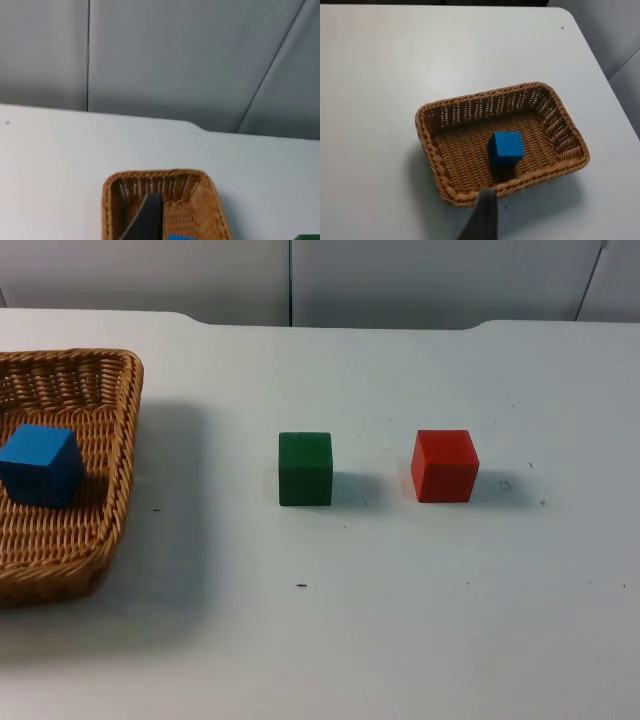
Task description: Pick up the basket with the left hand and place the blue cube into the basket with the right hand.
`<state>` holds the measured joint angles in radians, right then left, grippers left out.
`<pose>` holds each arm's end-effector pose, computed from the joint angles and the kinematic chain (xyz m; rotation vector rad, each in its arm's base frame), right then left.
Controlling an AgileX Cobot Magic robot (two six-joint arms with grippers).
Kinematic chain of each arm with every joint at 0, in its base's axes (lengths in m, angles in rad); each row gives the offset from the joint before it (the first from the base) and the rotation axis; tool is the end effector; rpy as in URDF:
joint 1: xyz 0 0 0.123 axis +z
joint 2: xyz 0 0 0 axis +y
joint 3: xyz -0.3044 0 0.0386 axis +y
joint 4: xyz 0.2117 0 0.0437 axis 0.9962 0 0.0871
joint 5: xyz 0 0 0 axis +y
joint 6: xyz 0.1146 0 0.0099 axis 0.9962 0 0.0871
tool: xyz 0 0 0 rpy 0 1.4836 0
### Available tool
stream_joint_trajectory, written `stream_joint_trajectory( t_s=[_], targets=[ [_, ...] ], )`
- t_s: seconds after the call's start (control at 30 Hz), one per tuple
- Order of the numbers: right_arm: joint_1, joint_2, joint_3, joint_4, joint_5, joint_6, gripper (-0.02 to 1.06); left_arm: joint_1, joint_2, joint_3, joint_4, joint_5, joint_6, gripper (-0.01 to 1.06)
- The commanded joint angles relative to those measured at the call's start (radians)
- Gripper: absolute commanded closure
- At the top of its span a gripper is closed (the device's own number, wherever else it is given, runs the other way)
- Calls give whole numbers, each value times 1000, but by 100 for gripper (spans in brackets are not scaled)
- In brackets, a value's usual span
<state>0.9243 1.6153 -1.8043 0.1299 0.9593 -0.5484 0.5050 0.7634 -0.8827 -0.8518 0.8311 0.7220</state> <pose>0.1955 0.2793 0.4361 -1.5045 1.7005 0.3601 0.1176 -0.0081 0.3910 -0.0480 1.9203 -0.2042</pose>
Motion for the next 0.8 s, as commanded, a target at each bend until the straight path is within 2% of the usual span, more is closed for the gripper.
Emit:
stream_joint_trajectory(
  t_s=[0.0, 0.13, 0.17, 0.27, 0.3, 0.37, 0.4, 0.57, 0.77],
  targets=[
    [3, -57, 114, -3, -78, 9, 27, -82, -72, 2, 52, -3, -62, 18],
    [3, -184, 365, 4, -287, 46, 27, -275, -197, 2, 250, 1, -214, 18],
    [3, -184, 365, 4, -287, 46, 27, -275, -197, 2, 250, 1, -214, 18],
    [3, -283, 550, 4, -429, 78, 27, -334, -305, 2, 441, 44, -343, 18],
    [3, -283, 550, 4, -429, 78, 27, -334, -305, 2, 441, 44, -343, 18],
    [3, -359, 659, 6, -550, 91, 27, -339, -395, 15, 538, 78, -397, 18],
    [3, -388, 695, 6, -575, 108, 27, -339, -435, 29, 553, 83, -418, 18],
    [3, -476, 785, 6, -575, 131, 27, -339, -593, 140, 553, 105, -464, 18],
    [3, -603, 927, 6, -575, 162, 27, -348, -758, 285, 620, 121, -561, 18]
  ],
)
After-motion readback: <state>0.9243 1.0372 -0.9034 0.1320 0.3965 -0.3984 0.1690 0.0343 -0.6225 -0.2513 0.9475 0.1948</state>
